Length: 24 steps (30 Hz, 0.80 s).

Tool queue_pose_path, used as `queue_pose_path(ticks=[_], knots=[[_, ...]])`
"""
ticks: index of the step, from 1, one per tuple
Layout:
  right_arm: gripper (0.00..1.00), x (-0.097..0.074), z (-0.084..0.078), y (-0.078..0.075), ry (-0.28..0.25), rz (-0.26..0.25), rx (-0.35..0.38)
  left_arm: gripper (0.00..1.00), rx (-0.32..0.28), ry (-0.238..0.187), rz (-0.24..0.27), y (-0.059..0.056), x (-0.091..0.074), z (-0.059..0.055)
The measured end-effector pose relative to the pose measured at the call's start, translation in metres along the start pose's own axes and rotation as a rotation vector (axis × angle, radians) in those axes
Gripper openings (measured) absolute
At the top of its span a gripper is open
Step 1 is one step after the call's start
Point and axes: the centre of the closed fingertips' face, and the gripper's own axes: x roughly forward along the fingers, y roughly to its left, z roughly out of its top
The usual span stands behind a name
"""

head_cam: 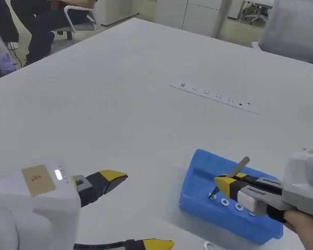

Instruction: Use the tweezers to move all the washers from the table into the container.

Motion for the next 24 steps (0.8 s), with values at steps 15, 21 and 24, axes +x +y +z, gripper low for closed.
queue_pose_path(ticks=[15,21,24], knots=[[0.04,-0.028,0.034,0.017,-0.116,0.016,-0.007,0.67,-0.006,-0.006,0.003,0.001,-0.001,0.001],[0.04,-0.047,0.042,0.041,-0.151,0.052,-0.023,0.67,-0.009,-0.009,-0.001,0.0,-0.001,0.002],[0.04,-0.056,0.038,0.057,-0.153,0.085,-0.02,0.66,-0.008,-0.013,-0.001,0.0,-0.001,0.003]])
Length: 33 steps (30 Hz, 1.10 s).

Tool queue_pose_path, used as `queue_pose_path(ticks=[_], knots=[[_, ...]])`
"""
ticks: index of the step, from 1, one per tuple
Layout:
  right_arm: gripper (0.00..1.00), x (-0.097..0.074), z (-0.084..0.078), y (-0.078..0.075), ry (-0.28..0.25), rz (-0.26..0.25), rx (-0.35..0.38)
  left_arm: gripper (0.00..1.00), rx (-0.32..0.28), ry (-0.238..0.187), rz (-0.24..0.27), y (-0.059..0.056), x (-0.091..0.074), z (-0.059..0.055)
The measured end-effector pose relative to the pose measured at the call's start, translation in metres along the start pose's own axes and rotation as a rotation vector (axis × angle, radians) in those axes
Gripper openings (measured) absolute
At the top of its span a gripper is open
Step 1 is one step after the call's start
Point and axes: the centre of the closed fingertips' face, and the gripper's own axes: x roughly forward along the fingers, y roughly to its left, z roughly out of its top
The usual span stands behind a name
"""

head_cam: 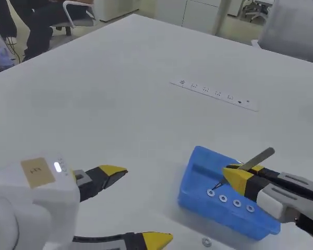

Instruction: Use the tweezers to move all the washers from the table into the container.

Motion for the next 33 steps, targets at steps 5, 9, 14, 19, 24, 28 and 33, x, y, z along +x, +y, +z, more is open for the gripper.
queue_pose_path(ticks=[5,9,14,19,24,28,33], knots=[[0.04,-0.007,-0.021,0.015,0.041,0.027,0.032,0.65,-0.003,-0.013,0.005,0.001,-0.001,0.002],[0.04,-0.007,-0.041,0.018,0.079,0.028,0.067,0.65,-0.003,-0.021,0.012,0.003,-0.001,0.004],[0.04,-0.004,-0.056,0.016,0.111,0.029,0.082,0.65,-0.004,-0.022,0.013,0.003,-0.001,0.004],[0.04,-0.002,-0.067,0.012,0.144,0.022,0.091,0.65,-0.005,-0.025,0.018,0.004,-0.001,0.005],[0.04,-0.002,-0.076,0.008,0.161,0.008,0.089,0.65,-0.006,-0.025,0.018,0.003,-0.002,0.005],[0.04,0.001,-0.079,0.008,0.166,0.008,0.091,0.65,-0.005,-0.024,0.014,0.003,-0.001,0.005],[0.04,0.002,-0.085,0.01,0.194,0.004,0.042,0.65,-0.007,-0.023,0.013,0.002,-0.001,0.004]])
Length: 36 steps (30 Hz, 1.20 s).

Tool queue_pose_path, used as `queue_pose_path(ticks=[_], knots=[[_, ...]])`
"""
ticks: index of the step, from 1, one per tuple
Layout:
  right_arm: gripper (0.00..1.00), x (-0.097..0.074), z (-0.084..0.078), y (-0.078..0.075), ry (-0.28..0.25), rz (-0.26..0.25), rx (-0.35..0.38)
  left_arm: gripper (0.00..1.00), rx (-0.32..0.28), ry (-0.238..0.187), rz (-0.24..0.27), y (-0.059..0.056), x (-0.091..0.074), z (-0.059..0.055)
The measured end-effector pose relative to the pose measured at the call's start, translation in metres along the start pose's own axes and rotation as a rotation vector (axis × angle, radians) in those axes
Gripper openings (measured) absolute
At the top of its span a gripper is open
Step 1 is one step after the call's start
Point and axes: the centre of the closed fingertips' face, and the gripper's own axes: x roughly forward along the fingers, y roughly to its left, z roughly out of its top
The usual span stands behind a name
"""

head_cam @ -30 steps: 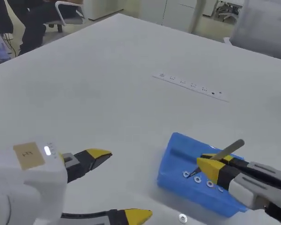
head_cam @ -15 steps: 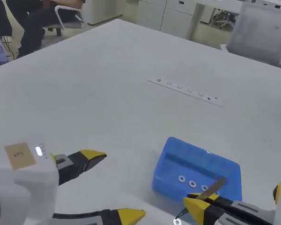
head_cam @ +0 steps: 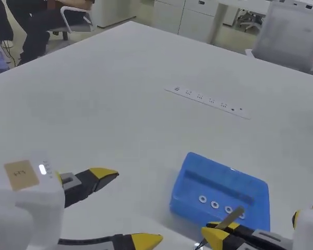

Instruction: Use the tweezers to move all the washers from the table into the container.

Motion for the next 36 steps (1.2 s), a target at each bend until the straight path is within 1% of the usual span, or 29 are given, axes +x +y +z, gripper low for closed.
queue_pose_path(ticks=[1,4,5,10,12,13,16,18,21,22,24,26,27,28,29,31,34,36], knots=[[0.04,0.001,0.001,0.001,0.004,-0.002,-0.021,0.65,0.0,0.0,0.0,0.0,0.0,0.0],[0.04,0.001,0.0,0.008,0.008,0.014,-0.06,0.65,-0.001,0.002,-0.004,-0.001,0.0,0.0],[0.04,0.002,0.0,0.009,0.014,0.016,-0.094,0.65,0.001,0.002,-0.004,-0.001,0.0,0.0],[0.05,0.002,-0.002,0.014,0.035,0.021,-0.168,0.65,-0.001,0.001,-0.003,0.0,0.001,-0.001],[0.05,0.002,-0.004,0.017,0.046,0.028,-0.222,0.65,0.001,0.003,-0.003,0.0,0.001,-0.001],[0.04,0.002,-0.004,0.018,0.051,0.026,-0.27,0.65,0.002,0.003,-0.003,0.0,0.001,-0.001],[0.03,0.003,-0.004,0.019,0.052,0.018,-0.295,0.65,0.003,0.004,-0.004,0.0,0.001,-0.001],[0.03,0.003,-0.004,0.016,0.054,0.004,-0.293,0.65,0.002,0.003,-0.002,0.0,0.001,-0.001],[0.03,0.003,-0.003,0.016,0.046,0.001,-0.284,0.65,0.001,0.002,0.0,0.001,0.001,-0.002],[0.03,0.004,-0.003,0.016,0.04,0.0,-0.271,0.65,0.0,0.001,0.0,0.001,0.001,-0.002],[0.03,0.004,-0.002,0.014,0.026,-0.002,-0.226,0.65,-0.001,0.001,0.001,0.002,0.001,-0.001],[0.03,0.003,0.0,0.01,0.01,-0.012,-0.161,0.65,-0.002,0.001,0.001,0.001,0.001,-0.001],[0.03,0.003,0.0,0.009,0.006,-0.01,-0.121,0.65,-0.004,0.0,0.001,0.001,0.001,-0.001],[0.03,0.002,0.002,0.01,-0.005,-0.005,-0.102,0.65,-0.004,0.0,0.002,0.002,0.001,-0.001],[0.03,0.0,0.005,0.008,-0.023,-0.007,-0.097,0.65,-0.004,0.001,0.003,0.002,0.0,-0.001],[0.03,-0.002,0.009,0.008,-0.036,-0.006,-0.078,0.65,-0.006,0.001,0.003,0.002,0.0,-0.001],[0.03,-0.008,0.02,0.008,-0.077,0.005,-0.029,0.65,-0.004,0.003,0.001,0.002,0.0,-0.002],[0.03,-0.01,0.024,0.008,-0.09,0.007,-0.012,0.65,-0.004,0.004,-0.001,0.001,0.001,-0.002]])
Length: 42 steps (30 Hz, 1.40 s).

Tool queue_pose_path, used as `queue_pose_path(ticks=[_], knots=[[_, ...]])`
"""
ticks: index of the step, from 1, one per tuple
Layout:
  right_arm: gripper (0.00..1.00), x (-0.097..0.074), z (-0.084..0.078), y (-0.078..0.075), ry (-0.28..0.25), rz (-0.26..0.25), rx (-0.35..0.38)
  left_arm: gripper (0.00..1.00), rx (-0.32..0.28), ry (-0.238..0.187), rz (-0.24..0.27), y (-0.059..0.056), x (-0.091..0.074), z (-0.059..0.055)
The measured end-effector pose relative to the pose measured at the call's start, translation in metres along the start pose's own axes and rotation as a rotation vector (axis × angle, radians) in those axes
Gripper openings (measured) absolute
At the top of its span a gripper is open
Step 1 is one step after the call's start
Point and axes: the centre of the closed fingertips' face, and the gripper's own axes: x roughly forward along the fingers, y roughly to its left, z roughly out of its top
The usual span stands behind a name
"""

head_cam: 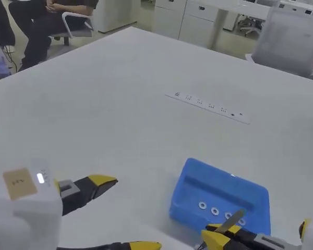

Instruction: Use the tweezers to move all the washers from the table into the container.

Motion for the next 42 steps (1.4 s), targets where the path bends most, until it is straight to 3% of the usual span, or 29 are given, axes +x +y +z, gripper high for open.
queue_pose_path(ticks=[22,32,42], knots=[[0.03,-0.013,0.043,-0.013,-0.088,-0.027,0.026,0.65,-0.007,-0.012,0.011,0.002,-0.001,0.003],[0.03,-0.002,0.06,-0.026,-0.121,-0.039,0.038,0.65,-0.009,-0.012,0.012,0.001,-0.002,0.003],[0.03,0.013,0.063,-0.032,-0.104,-0.034,0.034,0.65,-0.013,-0.008,0.008,0.0,-0.001,0.004]])
